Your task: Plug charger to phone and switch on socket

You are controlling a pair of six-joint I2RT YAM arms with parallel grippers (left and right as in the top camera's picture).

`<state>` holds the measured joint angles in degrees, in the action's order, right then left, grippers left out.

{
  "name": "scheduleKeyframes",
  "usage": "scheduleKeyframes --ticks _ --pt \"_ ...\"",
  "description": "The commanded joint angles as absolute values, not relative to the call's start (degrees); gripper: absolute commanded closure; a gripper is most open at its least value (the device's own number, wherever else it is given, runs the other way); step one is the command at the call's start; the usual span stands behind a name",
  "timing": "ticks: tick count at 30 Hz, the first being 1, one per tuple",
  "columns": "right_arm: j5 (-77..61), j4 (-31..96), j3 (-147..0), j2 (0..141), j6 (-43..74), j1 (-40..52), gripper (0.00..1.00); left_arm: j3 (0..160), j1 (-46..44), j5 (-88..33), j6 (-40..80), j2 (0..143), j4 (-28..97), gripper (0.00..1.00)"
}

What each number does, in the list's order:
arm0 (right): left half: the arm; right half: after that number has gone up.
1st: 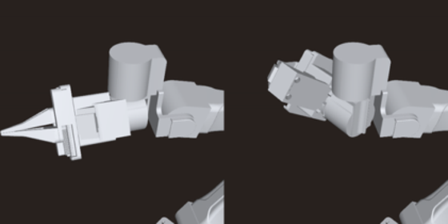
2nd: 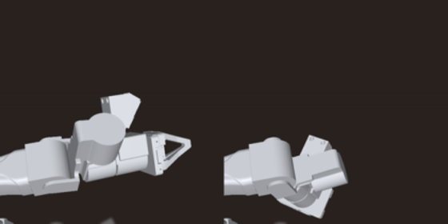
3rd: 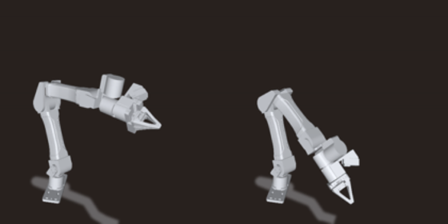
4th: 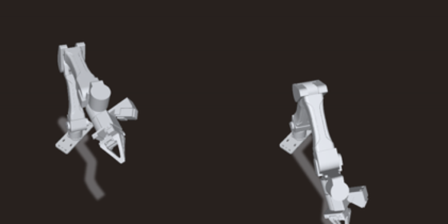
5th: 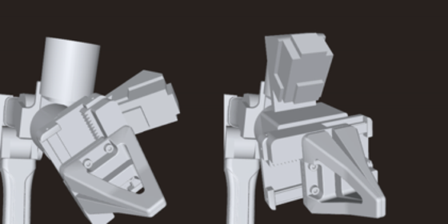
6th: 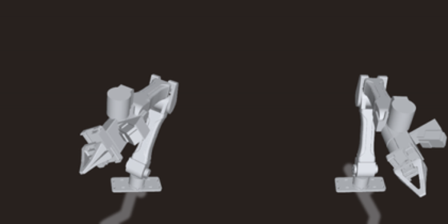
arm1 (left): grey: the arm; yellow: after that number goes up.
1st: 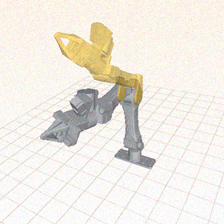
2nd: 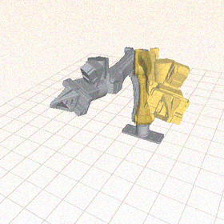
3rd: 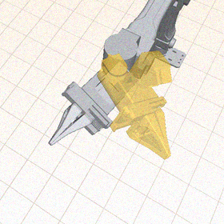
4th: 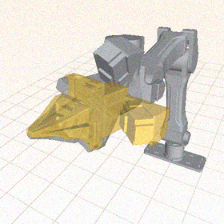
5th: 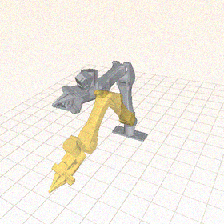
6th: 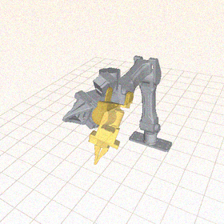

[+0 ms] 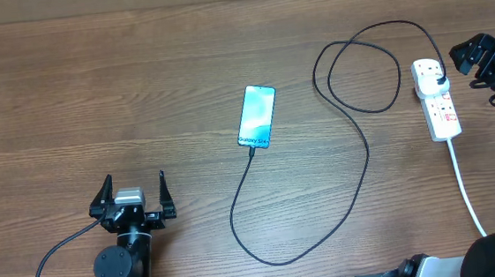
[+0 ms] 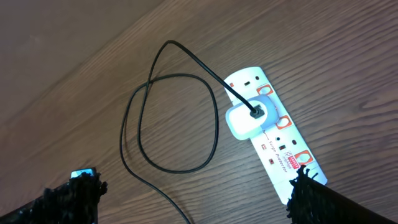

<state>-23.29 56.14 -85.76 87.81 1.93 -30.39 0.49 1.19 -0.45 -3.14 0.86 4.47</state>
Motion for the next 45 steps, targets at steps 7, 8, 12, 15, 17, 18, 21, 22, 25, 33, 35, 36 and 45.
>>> scheduleKeyframes --ticks 7,8,12,15,17,18,21,22,25,33,35,36,45 --pt "-24.5 49.6 -85.5 86.2 2.2 -26.6 0.00 0.3 1.6 -1.1 -3.0 0.3 4.5 0.00" --pt "-24.4 48.2 -85.5 85.7 2.1 -25.4 0.00 0.3 1.6 -1.1 -3.0 0.3 4.5 0.00" --pt "-23.7 44.3 -85.5 83.5 1.9 -20.8 0.00 0.3 1.6 -1.1 -3.0 0.3 4.5 0.00" --pt "-22.9 41.1 -85.5 82.1 1.9 -17.7 0.00 0.3 1.6 -1.0 -3.0 0.3 4.5 0.00" --pt "-21.9 38.2 -85.5 81.0 1.8 -15.3 0.00 0.3 1.6 -1.1 -3.0 0.3 4.5 0.00" --pt "-21.3 36.6 -85.5 80.6 1.6 -13.9 0.00 0.3 1.6 -1.1 -3.0 0.3 4.5 0.00" --pt "-17.6 33.6 -85.5 79.1 1.5 -9.8 0.00 0.3 1.6 -1.1 -3.0 0.3 4.5 0.00" --pt "-15.9 33.5 -85.4 78.6 1.5 -8.5 0.00 0.3 1.6 -1.0 -3.0 0.3 4.5 0.00" --pt "-12.4 32.9 -84.6 77.3 1.5 -5.8 0.00 0.3 1.6 -1.0 -3.0 0.3 4.5 0.00" --pt "-12.3 17.0 -67.9 69.9 1.5 -3.2 0.00 0.3 1.6 -1.1 -3.0 0.3 4.5 0.00" --pt "-13.4 12.3 -62.0 67.2 1.5 -3.0 0.00 0.3 1.6 -1.0 -3.0 0.3 4.5 0.00" --pt "-14.1 9.8 -59.0 65.9 1.5 -3.0 0.00 0.3 1.6 -1.1 -3.0 0.3 4.5 0.00" --pt "-15.5 -9.7 -34.1 53.2 1.5 -3.0 0.00 0.3 1.6 -1.1 -3.0 0.3 4.5 0.00"
